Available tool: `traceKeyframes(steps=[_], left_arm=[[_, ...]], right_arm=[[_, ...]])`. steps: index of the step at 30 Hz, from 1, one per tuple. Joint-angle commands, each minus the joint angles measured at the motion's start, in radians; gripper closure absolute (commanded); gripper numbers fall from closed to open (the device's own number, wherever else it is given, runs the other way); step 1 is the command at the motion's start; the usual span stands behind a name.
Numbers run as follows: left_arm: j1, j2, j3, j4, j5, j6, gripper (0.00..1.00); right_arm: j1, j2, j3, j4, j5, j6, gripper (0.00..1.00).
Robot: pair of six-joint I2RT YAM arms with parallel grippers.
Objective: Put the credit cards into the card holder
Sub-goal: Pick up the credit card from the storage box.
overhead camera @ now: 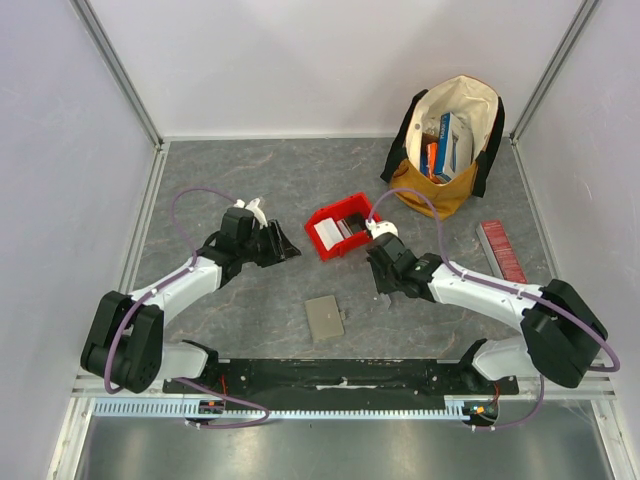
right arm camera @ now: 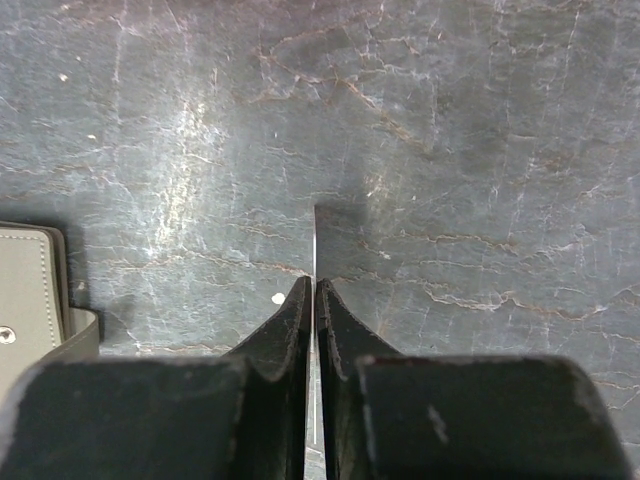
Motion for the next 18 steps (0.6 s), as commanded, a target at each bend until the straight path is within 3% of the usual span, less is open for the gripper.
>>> traceKeyframes(steps=[1, 13, 18], left_arm=[[0.0, 0.0, 0.004, 0.002, -0.004, 0.036, 0.49], [-0.001, 0.003, -0.005, 0.008, -0.001, 0.041, 0.5], [-0.001, 0.0, -0.009, 0.01, 0.0, 0.042, 0.5]], right_arm=[[0.001, 0.01, -0.011, 0.008, 0.003, 0.01, 0.89], [0.001, -0.022, -0.028, -0.01, -0.043, 0.003, 0.83], [0.003, -0.033, -0.034, -0.016, -0.04, 0.003, 0.86]])
